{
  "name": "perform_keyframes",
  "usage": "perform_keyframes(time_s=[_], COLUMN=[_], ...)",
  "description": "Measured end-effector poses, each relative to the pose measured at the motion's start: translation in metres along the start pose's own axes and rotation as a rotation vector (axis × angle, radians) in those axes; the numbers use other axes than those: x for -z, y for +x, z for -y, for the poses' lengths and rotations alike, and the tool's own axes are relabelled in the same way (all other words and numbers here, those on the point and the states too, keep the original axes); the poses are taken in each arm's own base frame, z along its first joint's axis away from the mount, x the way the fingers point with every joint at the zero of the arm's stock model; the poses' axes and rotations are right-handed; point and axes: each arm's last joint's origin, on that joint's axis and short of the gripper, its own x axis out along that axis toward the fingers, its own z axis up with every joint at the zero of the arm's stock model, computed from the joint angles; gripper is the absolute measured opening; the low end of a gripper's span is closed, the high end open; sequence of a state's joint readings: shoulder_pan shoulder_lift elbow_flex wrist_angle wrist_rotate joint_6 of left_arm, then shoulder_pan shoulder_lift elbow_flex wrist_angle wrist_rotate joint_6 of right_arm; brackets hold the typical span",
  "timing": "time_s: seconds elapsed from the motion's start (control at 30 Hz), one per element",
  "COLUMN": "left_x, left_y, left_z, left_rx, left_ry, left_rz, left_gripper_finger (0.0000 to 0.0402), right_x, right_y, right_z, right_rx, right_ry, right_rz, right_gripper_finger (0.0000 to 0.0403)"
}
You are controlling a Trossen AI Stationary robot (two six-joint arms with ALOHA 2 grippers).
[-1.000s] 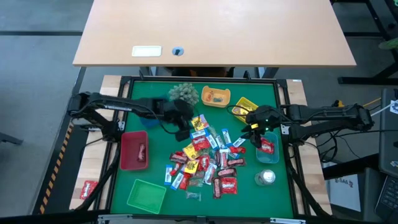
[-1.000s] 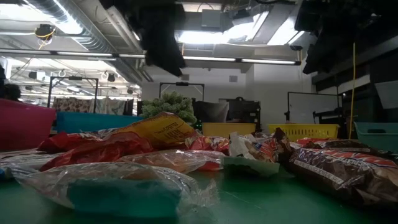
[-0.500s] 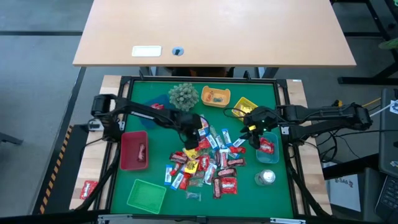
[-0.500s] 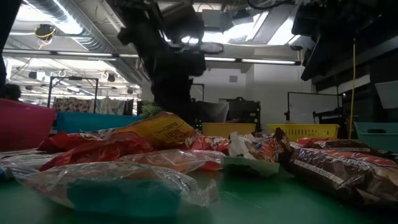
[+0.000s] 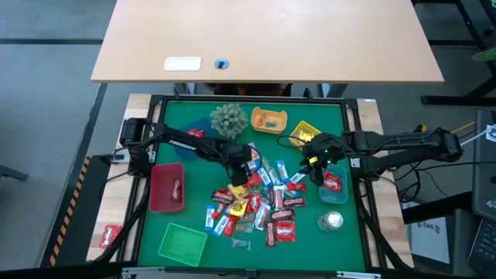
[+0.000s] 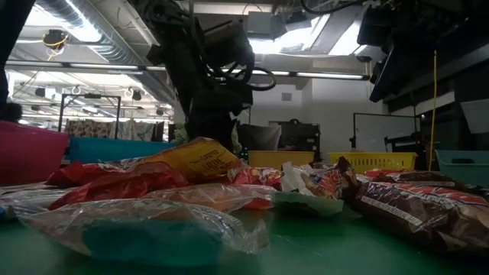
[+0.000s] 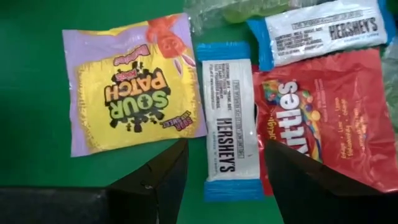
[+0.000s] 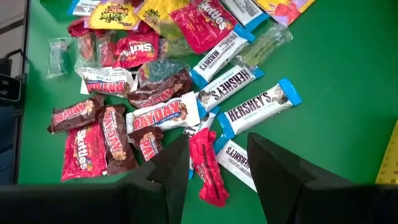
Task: Sort candy
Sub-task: Put the white-blue chocolate into the green bin
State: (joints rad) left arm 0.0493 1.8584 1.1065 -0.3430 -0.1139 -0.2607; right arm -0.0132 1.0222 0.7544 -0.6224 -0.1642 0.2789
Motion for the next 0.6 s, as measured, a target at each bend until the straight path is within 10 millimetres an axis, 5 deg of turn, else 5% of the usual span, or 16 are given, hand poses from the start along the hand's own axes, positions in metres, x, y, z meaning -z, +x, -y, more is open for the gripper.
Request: perform_keyframes(time_s=[0.6], left_x=[0.006], left_y=[0.015], left_z=[0.003], left_rx=[-0.015], left_ry=[-0.031], left_rz=[-0.037], left_gripper_finger=[0.0195], right_x=[0.000], right_y=[0.000], right_z=[0.000], right_rx=[0.001], right_ry=[0.000], right_rz=[-0.002], right_gripper_finger=[0.0161])
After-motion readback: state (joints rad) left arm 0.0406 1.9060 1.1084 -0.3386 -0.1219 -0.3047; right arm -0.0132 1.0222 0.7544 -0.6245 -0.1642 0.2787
